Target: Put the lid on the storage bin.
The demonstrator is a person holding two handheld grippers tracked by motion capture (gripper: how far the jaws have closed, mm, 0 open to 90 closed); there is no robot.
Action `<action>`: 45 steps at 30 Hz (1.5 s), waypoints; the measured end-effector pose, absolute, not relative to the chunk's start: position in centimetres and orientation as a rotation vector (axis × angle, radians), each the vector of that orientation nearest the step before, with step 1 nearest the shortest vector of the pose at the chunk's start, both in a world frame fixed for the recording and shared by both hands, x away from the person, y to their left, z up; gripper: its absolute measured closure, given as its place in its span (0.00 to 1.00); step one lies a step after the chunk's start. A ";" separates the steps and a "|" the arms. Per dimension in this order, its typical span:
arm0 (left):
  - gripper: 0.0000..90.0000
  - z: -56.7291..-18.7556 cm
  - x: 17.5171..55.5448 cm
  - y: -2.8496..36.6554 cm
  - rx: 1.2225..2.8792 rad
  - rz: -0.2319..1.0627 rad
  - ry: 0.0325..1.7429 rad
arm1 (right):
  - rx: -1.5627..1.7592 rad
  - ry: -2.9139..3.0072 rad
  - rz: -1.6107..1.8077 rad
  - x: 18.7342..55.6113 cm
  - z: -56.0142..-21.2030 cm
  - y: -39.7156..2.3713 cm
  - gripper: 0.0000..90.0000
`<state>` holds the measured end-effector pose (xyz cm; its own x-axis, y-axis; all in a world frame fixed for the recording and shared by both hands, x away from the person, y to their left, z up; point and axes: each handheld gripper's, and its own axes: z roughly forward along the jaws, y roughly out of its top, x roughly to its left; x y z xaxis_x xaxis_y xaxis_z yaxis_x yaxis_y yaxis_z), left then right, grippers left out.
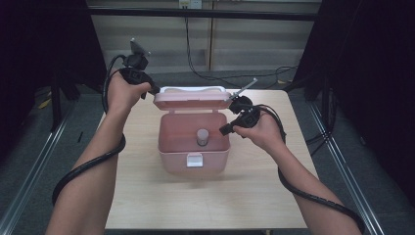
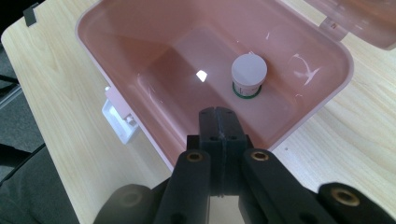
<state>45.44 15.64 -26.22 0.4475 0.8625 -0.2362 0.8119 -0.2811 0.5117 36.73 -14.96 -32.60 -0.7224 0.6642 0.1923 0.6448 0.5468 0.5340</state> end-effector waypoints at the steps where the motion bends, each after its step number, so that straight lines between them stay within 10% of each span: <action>1: 1.00 -26.3 45.4 15.6 2.126 0.112 1.403 | 1.156 2.734 0.921 36.7 -32.5 -15.0 1.00; 20: 1.00 -28.2 44.7 16.7 2.121 0.124 1.406 | 1.135 2.737 0.935 35.7 -33.0 -15.5 1.00; 45: 0.66 -30.0 43.6 19.0 2.099 0.146 1.432 | 1.096 2.780 0.900 34.2 -33.8 -15.7 1.00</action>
